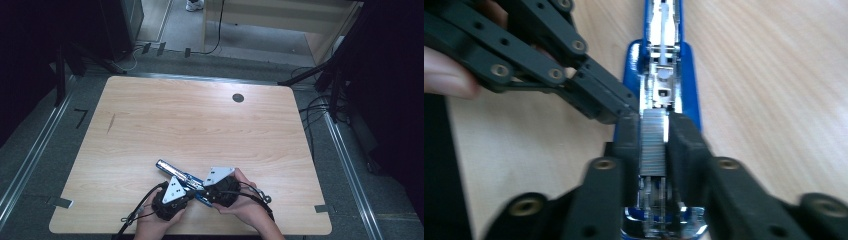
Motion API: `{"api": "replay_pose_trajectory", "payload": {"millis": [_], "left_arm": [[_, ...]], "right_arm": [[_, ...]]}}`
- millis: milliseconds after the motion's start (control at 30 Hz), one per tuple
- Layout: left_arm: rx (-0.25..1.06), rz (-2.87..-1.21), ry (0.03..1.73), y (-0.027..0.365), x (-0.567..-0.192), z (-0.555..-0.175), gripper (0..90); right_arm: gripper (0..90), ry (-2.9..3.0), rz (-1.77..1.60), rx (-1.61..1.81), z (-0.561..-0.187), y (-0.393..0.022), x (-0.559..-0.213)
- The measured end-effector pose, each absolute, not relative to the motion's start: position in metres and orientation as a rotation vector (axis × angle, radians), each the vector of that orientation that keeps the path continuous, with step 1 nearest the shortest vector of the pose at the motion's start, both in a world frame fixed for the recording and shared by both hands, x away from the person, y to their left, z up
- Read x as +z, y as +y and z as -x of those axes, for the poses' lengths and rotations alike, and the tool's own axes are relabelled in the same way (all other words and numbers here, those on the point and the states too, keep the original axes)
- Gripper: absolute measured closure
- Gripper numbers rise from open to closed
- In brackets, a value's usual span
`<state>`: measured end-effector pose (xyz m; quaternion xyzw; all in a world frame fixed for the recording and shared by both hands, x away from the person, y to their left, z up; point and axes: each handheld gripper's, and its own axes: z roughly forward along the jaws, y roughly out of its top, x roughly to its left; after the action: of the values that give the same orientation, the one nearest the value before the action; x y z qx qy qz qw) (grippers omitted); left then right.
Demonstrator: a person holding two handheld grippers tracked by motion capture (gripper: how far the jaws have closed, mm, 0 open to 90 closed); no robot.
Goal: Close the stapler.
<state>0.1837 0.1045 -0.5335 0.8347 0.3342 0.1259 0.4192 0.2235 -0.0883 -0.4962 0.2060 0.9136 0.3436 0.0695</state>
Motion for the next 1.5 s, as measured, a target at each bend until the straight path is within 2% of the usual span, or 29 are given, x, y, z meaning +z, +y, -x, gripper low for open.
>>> {"api": "replay_pose_trajectory", "payload": {"millis": [1100,1500], "left_arm": [[0.306,-2.090,0.844,0.105,-0.533,-0.184,90.0],[0.310,-2.093,0.841,0.105,-0.533,-0.184,90.0]], "right_arm": [[79.9,2.732,-0.681,1.128,-0.227,-0.098,-0.483],[79.9,2.742,-0.698,1.118,-0.228,-0.100,-0.488]]}}
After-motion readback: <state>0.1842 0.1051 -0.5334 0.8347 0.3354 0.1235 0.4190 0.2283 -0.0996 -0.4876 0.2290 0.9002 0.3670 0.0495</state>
